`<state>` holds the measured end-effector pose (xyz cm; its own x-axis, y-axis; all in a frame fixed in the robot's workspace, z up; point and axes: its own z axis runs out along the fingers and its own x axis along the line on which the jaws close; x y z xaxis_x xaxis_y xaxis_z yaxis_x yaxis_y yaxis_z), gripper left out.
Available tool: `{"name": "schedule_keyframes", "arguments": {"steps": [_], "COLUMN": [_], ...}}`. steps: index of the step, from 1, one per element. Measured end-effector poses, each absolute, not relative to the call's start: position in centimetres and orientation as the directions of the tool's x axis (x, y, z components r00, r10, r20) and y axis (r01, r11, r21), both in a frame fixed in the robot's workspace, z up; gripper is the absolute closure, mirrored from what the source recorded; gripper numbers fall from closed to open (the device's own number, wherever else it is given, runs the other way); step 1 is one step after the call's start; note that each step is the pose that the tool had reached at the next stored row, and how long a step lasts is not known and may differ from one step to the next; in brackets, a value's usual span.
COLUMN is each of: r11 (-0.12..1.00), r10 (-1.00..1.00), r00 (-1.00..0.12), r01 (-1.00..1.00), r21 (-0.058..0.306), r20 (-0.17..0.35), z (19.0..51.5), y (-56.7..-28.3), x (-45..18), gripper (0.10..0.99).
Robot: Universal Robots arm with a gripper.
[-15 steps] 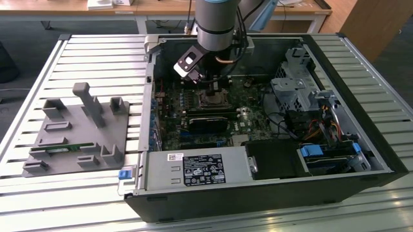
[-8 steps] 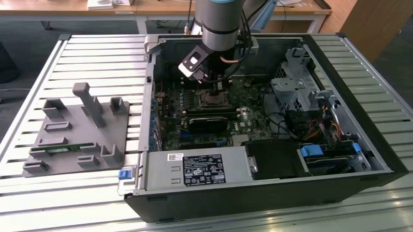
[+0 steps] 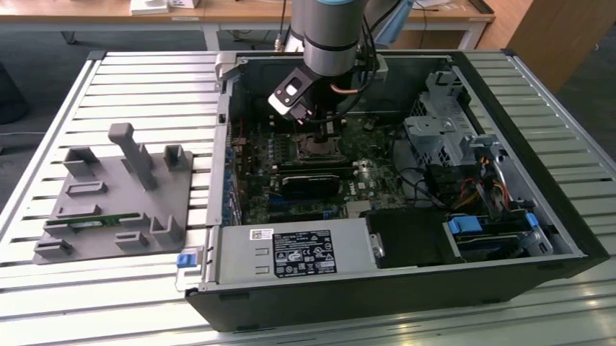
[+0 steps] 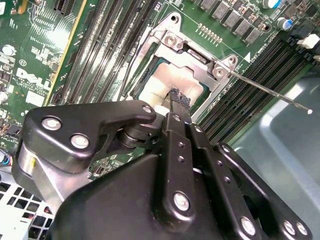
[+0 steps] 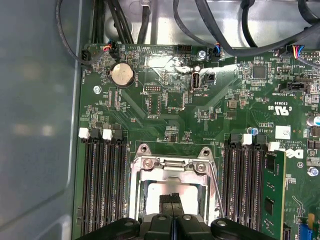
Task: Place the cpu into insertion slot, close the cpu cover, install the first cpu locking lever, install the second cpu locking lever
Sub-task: 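Install the first cpu locking lever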
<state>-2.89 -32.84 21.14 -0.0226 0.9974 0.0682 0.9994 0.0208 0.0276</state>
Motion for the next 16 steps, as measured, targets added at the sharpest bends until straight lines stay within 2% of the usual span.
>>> {"name": "schedule_keyframes", "arguments": {"steps": [16], "r11": [0.021], "r10": [0.997], "r00": [-0.023], "r01": [0.999], "r21": [0.028], "r20": [0.068], "z": [23.3], "y": [-32.8], "x": [-2.9], "gripper": [0.98]}}
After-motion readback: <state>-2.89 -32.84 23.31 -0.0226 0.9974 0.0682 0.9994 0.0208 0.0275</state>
